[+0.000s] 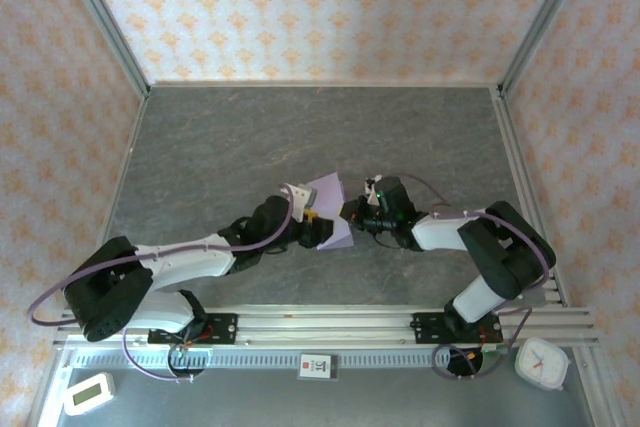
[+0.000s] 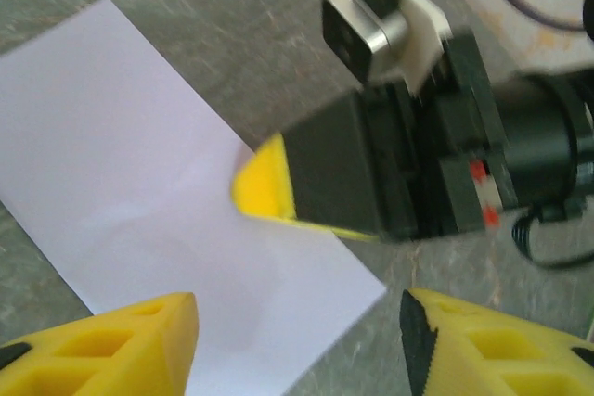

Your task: Fold a paper plane with a square sheet of paper (pick it up from the middle)

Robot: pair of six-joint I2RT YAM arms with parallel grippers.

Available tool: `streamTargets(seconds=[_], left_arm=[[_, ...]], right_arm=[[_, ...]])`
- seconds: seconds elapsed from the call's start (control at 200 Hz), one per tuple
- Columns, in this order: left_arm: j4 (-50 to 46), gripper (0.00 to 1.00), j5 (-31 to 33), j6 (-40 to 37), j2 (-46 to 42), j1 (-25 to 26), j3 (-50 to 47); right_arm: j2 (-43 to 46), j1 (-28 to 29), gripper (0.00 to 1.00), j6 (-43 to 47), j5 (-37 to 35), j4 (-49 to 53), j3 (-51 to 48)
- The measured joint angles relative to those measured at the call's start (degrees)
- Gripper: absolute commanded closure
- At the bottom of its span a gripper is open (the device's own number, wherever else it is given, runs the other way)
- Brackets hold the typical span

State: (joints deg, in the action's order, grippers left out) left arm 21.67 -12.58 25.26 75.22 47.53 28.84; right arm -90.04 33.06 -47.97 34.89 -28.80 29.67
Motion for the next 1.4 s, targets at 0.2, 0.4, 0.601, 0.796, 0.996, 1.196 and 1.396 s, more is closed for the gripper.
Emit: streamTargets(seconds=[0.2,0.4,0.601,0.796,0.996,1.196,1.396], left_arm=[[0.1,0.32,8.1,-2.5,2.9,7.8,1.0],[0.3,0.32,15.1,-6.5,11.0,13.3,4.9],[0.8,0.32,20.8,-9.4,14.3,14.0,6.4],[1.4,0.39,23.4,-11.6,17.3,14.0,8.0],[2.7,0.61,24.1,-13.0,18.5,14.0,8.5],[4.0,0.89,24.2,-14.2,18.7,14.0,8.7],[4.9,1.00,23.9,-14.7,18.7,14.0,8.7]], right_arm=[[0.0,0.0,1.00,-0.5,-0.2,0.0,-0.1],[0.0,0.0,1.00,-0.5,-0.4,0.0,-0.1],[0.0,0.0,1.00,-0.7,-0.4,0.0,-0.1],[0.0,0.0,1.00,-0.9,-0.4,0.0,-0.1],[0.0,0.0,1.00,-0.9,-0.4,0.0,-0.1],[0.0,0.0,1.00,-1.0,-0.4,-0.4,-0.6],[0.0,0.0,0.81,-1.4,-0.4,-0.4,-1.3]])
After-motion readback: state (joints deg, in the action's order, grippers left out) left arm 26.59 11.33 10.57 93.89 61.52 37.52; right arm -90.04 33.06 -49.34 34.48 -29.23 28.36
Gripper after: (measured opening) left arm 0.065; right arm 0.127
